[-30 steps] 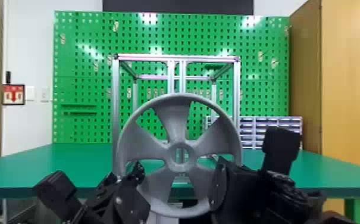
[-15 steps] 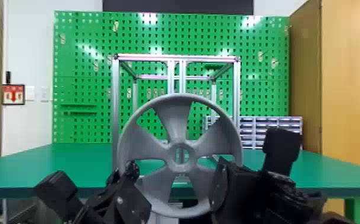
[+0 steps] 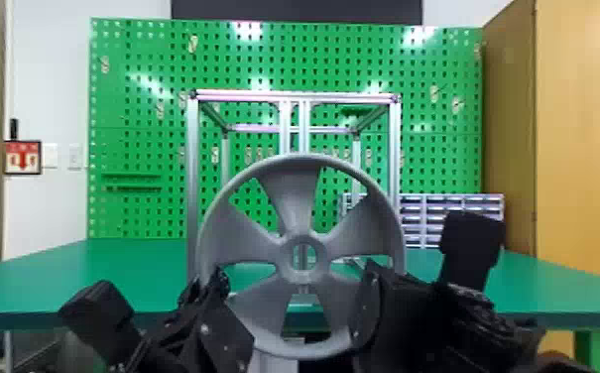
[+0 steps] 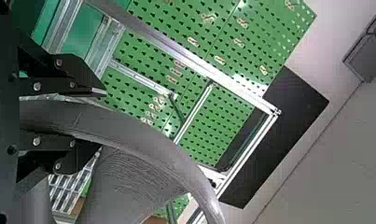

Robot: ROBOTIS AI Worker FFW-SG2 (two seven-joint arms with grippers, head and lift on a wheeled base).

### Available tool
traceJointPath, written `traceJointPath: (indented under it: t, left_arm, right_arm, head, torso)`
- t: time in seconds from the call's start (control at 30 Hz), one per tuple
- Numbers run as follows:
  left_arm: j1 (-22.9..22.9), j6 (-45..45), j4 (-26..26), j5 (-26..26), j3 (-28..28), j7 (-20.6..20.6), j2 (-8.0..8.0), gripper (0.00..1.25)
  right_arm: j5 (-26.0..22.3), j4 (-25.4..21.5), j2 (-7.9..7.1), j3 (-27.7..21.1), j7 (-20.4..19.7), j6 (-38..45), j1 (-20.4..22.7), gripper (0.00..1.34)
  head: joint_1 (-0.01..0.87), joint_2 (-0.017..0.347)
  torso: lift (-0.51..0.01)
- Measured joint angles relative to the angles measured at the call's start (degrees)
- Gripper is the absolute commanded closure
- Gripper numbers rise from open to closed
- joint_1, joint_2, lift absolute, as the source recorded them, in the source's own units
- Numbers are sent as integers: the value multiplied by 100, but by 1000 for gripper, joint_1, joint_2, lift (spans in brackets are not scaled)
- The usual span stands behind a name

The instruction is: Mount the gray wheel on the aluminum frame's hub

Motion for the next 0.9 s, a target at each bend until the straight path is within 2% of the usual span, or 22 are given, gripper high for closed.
traceJointPath:
  t: [0.33,0.9]
  left_arm:
    - [-294,188,52,-217,10,173,-76,884]
    - [-706,317,453,-308,-7,226,-162,884]
  right_arm:
    - [20,202,0,27,0,-1,-214,1088]
    - [-137,756,0,-36,0,-1,-679,1088]
  head:
    - [-5,6]
    - [-5,6]
  torso:
    - [-499]
    - [-499]
